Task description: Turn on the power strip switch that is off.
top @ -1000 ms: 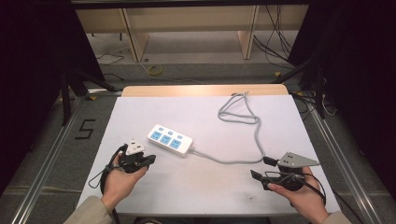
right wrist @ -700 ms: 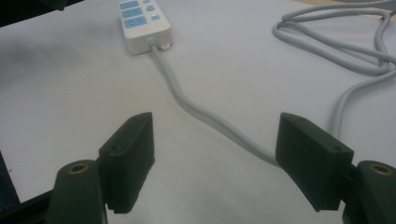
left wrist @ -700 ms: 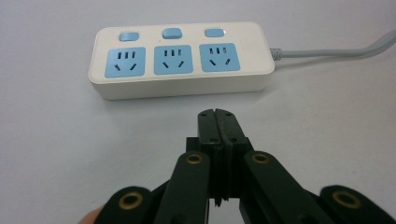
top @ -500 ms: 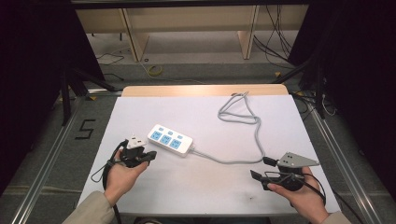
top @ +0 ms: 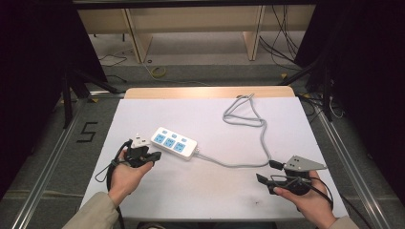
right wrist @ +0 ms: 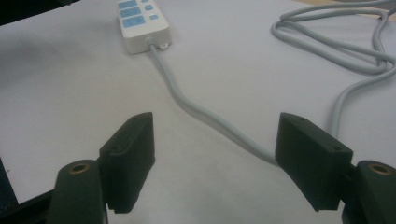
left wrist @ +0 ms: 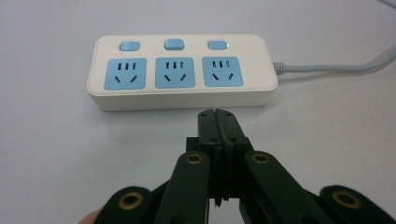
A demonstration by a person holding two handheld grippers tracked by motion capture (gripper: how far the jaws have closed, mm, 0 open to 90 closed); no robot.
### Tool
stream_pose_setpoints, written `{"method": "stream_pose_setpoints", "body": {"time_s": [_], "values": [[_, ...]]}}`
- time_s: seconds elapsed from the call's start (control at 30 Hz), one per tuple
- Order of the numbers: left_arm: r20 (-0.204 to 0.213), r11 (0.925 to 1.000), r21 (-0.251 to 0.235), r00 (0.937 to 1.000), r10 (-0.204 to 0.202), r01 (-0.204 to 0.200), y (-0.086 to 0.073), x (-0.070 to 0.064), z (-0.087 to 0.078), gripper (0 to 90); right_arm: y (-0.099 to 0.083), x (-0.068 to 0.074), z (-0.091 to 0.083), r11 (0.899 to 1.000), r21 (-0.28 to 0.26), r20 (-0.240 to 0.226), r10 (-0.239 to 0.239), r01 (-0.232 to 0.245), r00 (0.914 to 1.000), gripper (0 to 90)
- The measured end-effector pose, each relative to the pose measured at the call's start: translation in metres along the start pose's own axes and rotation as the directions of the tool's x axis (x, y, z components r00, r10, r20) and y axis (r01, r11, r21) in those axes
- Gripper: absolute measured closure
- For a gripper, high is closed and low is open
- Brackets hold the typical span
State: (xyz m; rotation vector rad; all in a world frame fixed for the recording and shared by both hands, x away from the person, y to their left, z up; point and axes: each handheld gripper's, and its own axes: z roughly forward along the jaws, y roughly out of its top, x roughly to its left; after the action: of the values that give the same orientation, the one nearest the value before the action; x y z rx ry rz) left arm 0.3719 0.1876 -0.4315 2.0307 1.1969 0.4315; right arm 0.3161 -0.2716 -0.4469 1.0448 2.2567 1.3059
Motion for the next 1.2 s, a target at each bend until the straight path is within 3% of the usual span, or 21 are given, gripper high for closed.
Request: {"method": "stream_pose_setpoints", "body": {"time_s": [1.2], "values": [[-0.024,1.0000,-0.001,0.9997,-0.008,0.008,0.026,0.006,0.016,89.9,0.000,0.001,0.001,1.000,0.000,0.000,-0.001,0.001,1.0000,28.9]]}}
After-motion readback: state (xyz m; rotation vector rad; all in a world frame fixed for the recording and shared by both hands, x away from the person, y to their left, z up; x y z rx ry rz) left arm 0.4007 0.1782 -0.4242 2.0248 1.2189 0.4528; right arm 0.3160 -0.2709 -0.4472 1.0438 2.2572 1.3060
